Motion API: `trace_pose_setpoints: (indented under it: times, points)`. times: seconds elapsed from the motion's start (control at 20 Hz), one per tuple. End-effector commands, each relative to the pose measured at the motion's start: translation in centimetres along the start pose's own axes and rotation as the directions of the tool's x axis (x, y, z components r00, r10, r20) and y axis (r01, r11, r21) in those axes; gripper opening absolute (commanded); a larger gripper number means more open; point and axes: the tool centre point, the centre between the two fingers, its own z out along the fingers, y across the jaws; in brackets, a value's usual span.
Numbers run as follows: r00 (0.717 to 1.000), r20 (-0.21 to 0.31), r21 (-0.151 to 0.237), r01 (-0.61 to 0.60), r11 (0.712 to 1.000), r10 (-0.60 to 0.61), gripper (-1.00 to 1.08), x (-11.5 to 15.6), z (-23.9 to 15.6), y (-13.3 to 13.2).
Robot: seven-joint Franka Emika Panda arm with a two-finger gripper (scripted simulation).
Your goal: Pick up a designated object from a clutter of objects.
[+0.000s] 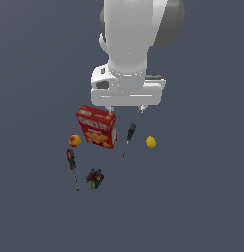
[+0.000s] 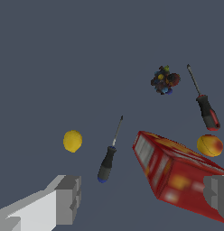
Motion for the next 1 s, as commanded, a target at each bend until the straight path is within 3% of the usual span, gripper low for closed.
trace_pose_setpoints:
  times: [0.0, 0.4, 0.95]
  points:
    - [1.0, 0.0, 0.0, 0.0, 1.0, 0.0, 1.0, 0.0, 0.0, 0.0]
    - [0.999, 0.013, -0.021, -0.032, 0.999, 0.032, 1.0, -0.8, -0.4, 2.7]
    - [0.999, 0.011, -0.016, -0.032, 0.999, 0.033, 1.0, -0.6, 0.3, 3.3]
